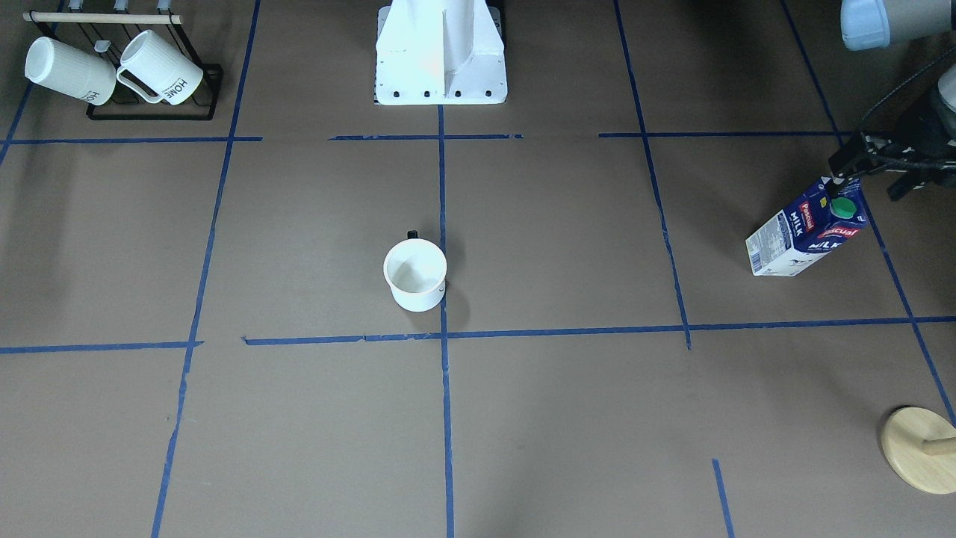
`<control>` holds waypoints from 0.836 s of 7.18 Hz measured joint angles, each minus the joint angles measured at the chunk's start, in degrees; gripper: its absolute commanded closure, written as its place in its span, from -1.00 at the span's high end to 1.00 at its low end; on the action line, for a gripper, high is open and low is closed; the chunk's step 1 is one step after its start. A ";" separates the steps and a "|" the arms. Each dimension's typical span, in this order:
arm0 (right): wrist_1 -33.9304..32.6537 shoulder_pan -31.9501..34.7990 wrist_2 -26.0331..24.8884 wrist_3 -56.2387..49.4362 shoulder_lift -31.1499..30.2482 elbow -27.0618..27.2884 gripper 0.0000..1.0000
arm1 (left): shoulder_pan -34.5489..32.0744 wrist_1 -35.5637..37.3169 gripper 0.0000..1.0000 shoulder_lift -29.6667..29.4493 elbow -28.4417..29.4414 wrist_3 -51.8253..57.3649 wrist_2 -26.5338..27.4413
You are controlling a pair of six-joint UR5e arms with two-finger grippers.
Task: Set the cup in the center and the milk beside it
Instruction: 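Reach the left gripper down to the milk carton and grasp its top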
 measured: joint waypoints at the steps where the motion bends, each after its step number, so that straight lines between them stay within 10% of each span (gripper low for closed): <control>1: 0.02 0.00 0.04 -0.02 0.00 0.00 0.98 | 0.82 -0.56 1.00 0.04 0.79 -0.17 0.34; 4: 0.09 0.00 0.06 -0.11 -0.04 0.00 0.98 | 2.41 -5.62 0.84 0.07 5.85 -0.30 0.45; 6: 0.17 0.00 0.06 -0.15 -0.07 0.00 0.98 | 2.95 -7.67 -0.15 -0.35 7.57 -0.98 0.41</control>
